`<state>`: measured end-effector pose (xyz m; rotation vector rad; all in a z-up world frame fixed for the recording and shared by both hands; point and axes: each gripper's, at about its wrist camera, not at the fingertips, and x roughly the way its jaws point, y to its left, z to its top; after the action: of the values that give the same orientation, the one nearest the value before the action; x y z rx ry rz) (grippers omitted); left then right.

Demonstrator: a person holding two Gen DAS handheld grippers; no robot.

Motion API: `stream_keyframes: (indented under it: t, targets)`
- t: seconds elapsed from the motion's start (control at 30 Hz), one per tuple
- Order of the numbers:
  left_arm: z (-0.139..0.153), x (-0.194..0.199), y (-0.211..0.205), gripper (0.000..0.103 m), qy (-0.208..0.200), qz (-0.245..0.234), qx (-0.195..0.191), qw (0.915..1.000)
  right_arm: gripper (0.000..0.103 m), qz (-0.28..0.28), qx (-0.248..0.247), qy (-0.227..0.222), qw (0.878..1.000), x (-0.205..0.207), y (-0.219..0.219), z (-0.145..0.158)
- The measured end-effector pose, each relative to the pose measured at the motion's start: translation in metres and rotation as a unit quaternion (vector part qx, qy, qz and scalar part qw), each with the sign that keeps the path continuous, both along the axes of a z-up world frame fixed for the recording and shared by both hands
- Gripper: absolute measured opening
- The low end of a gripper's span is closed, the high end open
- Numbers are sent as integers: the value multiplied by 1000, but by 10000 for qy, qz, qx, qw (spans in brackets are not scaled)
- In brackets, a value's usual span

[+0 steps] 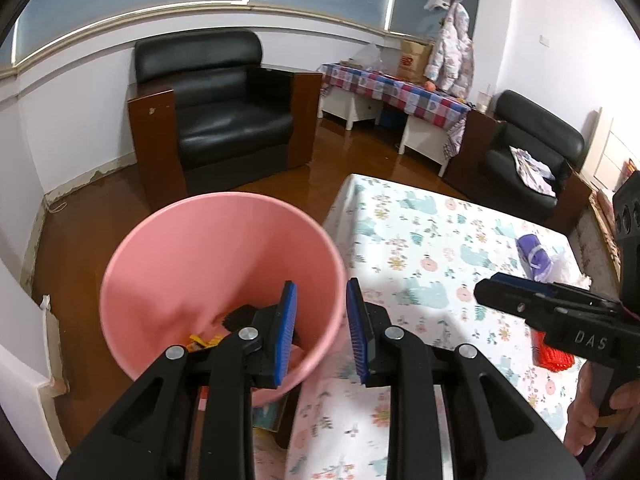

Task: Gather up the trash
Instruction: 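Move both tools back to the table toward the purple cloth and clear bag, then grasp the purple cloth with the left tool while the right tool grasps the clear plastic bag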

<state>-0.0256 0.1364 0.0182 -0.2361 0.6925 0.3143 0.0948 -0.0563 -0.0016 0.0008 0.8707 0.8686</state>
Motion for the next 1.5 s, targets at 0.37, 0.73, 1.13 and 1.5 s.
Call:
stream_keyframes:
  t: [0.37,0.73,1.13,1.5]
  targets:
    - [3,35,-58,25,102,-703,139,9974,38,-1110,105,-318,9932,19,-103,11]
    - [6,78,-127,25,97,-1584,217,9871,42,-2212,308,-469,9736,41,-203,16]
    - [-4,158,-200,25,197,-2632,15,9645,43,-2743,409,-276,9604,58,-255,-4]
    - [-41,231,-238,25,706,-2829,-435,9556,45,-2800,471,-255,9585,62,-263,-10]
